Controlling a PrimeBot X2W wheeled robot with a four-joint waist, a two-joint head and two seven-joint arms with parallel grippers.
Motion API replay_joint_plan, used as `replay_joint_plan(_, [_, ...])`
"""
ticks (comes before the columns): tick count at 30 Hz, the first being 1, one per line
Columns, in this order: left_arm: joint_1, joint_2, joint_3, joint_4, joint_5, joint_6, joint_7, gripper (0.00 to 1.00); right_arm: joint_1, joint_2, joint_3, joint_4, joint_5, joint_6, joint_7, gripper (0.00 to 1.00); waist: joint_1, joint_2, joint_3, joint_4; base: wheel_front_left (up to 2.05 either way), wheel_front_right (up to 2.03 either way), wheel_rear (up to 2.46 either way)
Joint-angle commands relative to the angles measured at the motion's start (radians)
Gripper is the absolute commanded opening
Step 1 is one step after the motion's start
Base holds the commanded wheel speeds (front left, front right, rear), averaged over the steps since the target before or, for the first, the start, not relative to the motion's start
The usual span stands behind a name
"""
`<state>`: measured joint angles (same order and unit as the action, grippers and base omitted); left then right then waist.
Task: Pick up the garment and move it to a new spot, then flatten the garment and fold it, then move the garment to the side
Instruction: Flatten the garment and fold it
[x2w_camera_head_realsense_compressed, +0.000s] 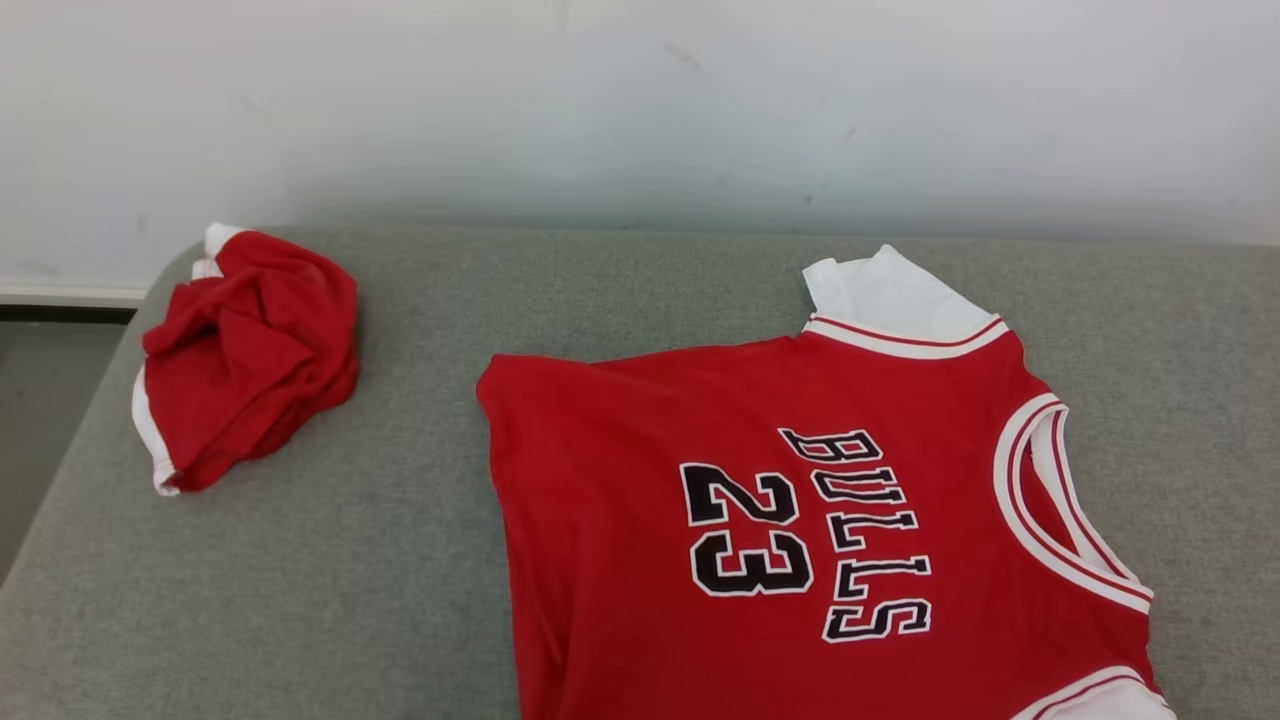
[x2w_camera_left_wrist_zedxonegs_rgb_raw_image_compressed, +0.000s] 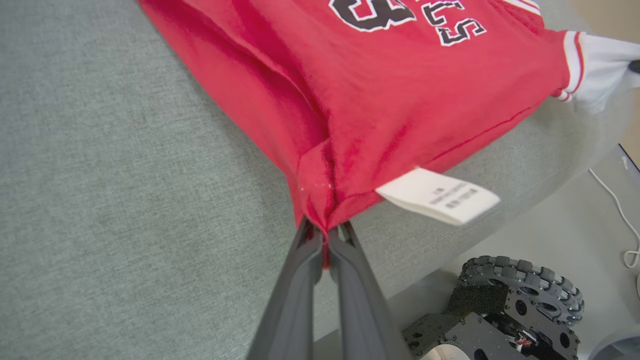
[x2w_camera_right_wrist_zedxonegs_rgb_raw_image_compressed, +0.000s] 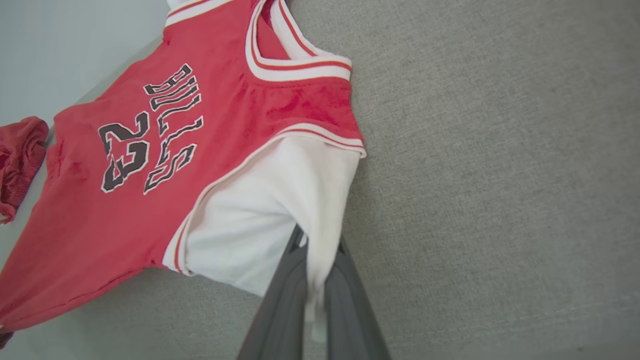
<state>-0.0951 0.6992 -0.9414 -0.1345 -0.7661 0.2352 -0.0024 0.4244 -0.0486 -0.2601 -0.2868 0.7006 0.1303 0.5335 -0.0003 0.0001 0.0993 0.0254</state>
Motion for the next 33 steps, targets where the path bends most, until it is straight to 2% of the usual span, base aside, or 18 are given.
replay_joint_plan(1, [-0.008, 0.009, 0.008, -0.01, -0.015, -0.008, 0.014, 0.0, -0.039, -0.004, 0.004, -0.011, -0.012, 0.001, 0.013, 0.0, 0.0003, -0.0001, 0.01, 0.001, 0.0, 0.0, 0.0])
replay_joint_plan(15, [-0.224, 0.058, 0.07, -0.054, -0.213, -0.145, 0.293, 0.0, -0.39, -0.068, 0.016, -0.008, -0.086, 0.001, 0.303, 0.0, 0.0003, -0.0001, 0.1, 0.057, 0.0, 0.0, 0.0])
replay_joint_plan(23, [-0.375, -0.001, 0.115, 0.008, -0.355, -0.196, 0.433, 0.0, -0.584, -0.095, 0.027, 0.043, -0.181, 0.001, 0.391, 0.0, 0.0003, -0.0001, 0.179, 0.082, 0.0, 0.0, 0.0])
replay_joint_plan(30, [-0.469, -0.035, 0.114, 0.087, -0.378, -0.228, 0.506, 0.0, -0.672, -0.102, 0.066, 0.09, -0.23, 0.001, 0.394, 0.0, 0.0003, -0.0001, 0.223, 0.086, 0.0, 0.0, 0.0])
replay_joint_plan(31, [-0.48, -0.04, 0.11, 0.099, -0.373, -0.234, 0.513, 0.04, -0.683, -0.103, 0.066, 0.099, -0.239, 0.001, 0.383, 0.02, 0.0003, -0.0001, 0.226, 0.086, 0.0, 0.0, 0.0])
replay_joint_plan(32, [-0.49, -0.043, 0.109, 0.112, -0.368, -0.236, 0.515, 0.16, -0.693, -0.102, 0.067, 0.108, -0.245, 0.001, 0.378, 0.07, 0.0003, -0.0001, 0.228, 0.086, 0.0, 0.0, 0.0])
replay_joint_plan(33, [-0.501, -0.047, 0.111, 0.123, -0.363, -0.24, 0.512, 0.37, -0.699, -0.099, 0.068, 0.115, -0.25, 0.001, 0.37, 0.15, 0.0003, -0.0001, 0.23, 0.087, 0.0, 0.0, 0.0])
